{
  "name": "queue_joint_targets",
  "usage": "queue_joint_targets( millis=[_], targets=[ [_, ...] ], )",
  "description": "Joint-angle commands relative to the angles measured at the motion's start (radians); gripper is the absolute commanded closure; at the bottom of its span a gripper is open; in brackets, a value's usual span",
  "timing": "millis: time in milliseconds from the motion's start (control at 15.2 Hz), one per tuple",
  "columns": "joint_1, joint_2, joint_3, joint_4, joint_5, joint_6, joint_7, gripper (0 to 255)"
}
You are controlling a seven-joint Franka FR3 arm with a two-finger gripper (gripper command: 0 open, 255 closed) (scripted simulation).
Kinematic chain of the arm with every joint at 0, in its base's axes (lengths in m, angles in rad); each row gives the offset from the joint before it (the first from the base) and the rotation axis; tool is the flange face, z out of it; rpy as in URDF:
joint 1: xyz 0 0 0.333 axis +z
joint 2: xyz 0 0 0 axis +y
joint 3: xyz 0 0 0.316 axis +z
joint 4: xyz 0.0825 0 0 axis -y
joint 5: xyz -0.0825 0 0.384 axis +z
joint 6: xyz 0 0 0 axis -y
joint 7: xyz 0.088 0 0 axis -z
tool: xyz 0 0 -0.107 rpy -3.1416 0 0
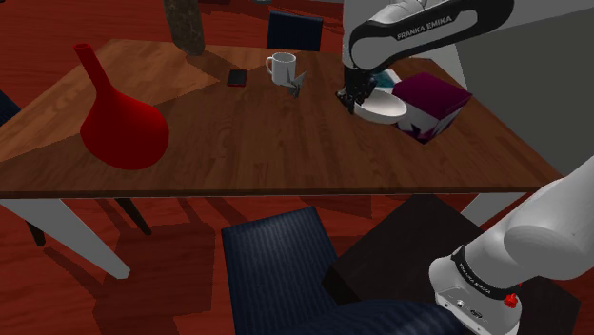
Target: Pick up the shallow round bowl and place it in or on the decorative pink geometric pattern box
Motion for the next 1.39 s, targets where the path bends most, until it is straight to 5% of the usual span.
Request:
queue_joint_targets(
  millis=[0, 1320],
  targets=[
    [0.001, -0.009, 0.001, 0.021, 0.005, -0.029, -0.008, 255],
    [0.006, -0.068, 0.006, 0.222, 0.038, -0.281, -0.078, 255]
  ],
)
